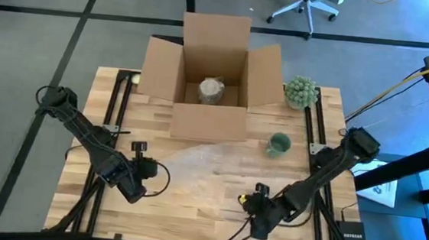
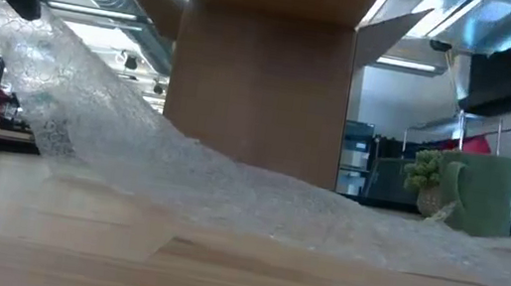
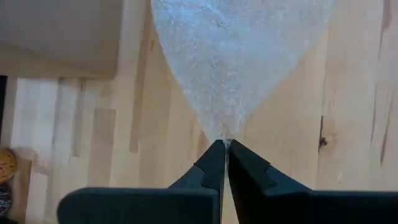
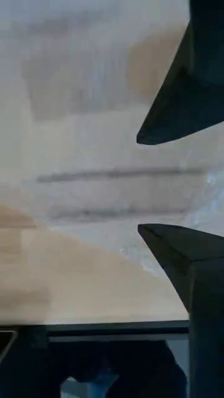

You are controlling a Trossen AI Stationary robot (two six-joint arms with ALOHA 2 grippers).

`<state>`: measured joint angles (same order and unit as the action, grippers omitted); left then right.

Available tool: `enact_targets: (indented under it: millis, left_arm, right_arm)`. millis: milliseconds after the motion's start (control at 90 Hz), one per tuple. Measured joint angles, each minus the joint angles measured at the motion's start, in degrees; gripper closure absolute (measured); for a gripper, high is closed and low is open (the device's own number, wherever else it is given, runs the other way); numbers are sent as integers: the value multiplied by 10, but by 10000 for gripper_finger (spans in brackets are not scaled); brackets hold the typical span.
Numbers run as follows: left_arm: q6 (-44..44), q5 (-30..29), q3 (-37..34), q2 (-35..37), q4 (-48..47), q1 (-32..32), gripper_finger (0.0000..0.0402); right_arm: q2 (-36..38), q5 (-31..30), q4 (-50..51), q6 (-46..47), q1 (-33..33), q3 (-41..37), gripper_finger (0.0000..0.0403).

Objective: Wrap mug
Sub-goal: Prepare the transparent bubble wrap

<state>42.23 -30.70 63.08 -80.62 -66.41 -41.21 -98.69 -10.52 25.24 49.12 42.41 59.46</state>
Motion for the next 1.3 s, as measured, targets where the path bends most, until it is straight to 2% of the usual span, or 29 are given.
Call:
enact_targets:
  millis: [400, 778, 933, 1167, 1300]
  left_arm:
    - [0, 0, 0, 0, 0, 0, 401]
    - [-2, 0, 0, 0, 6, 0, 402]
    - [-6, 0, 0, 0, 15, 0, 402]
    - [-11, -16, 0, 0, 15, 0, 401]
    - [-24, -17, 0, 0, 10, 4, 402]
  right_arm:
    - [-68, -5, 7, 6, -1, 0, 199]
    - [-80, -13, 17, 16, 0, 3, 205]
    - [-81, -12, 19, 16, -1, 2, 255]
    - [-82, 4, 18, 16, -6, 2, 387]
    - [-82, 7, 23, 18, -6, 2, 389]
